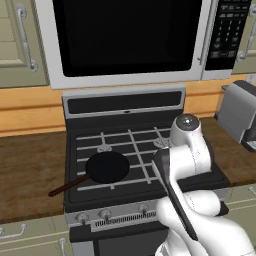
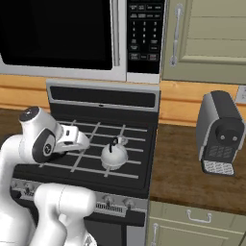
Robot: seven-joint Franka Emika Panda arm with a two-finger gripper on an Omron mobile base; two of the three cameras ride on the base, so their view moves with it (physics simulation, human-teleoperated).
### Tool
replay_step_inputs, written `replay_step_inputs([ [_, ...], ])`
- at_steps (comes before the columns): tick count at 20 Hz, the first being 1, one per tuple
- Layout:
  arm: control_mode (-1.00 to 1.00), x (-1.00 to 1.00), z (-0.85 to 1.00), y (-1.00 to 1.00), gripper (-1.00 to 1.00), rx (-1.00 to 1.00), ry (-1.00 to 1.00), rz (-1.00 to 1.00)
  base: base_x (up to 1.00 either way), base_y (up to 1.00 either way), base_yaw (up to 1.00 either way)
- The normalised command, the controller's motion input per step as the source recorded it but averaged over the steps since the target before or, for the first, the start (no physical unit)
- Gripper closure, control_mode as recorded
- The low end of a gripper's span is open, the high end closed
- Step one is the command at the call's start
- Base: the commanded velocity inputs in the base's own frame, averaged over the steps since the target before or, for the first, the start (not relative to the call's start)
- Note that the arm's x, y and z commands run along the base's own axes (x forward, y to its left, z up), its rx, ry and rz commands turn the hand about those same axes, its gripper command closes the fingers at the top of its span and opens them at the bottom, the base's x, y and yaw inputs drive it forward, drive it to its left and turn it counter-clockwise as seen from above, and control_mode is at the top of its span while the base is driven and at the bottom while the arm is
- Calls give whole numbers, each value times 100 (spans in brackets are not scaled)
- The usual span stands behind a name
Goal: Pick the kettle from the counter and place it on a stove burner. Then turn the burner on.
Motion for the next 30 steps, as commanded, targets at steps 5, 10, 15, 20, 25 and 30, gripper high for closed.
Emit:
replay_step_inputs([
  [5, -100, -40, 0, 0, -100, -1, -6, 5, 0, 0, 0],
  [10, -100, -13, -1, 0, -100, 0, -3, 1, 0, 0, 0],
  [15, -100, 0, -1, 0, -100, 0, -4, 0, 0, 0, 0],
  [20, -100, 0, 0, 0, -100, 0, -4, 0, 0, 0, 0],
  [25, -100, 0, -2, -7, -100, 0, -1, 0, 0, 0, 0],
  [30, -100, -20, -24, -64, -100, 8, 0, -7, 0, 0, 0],
])
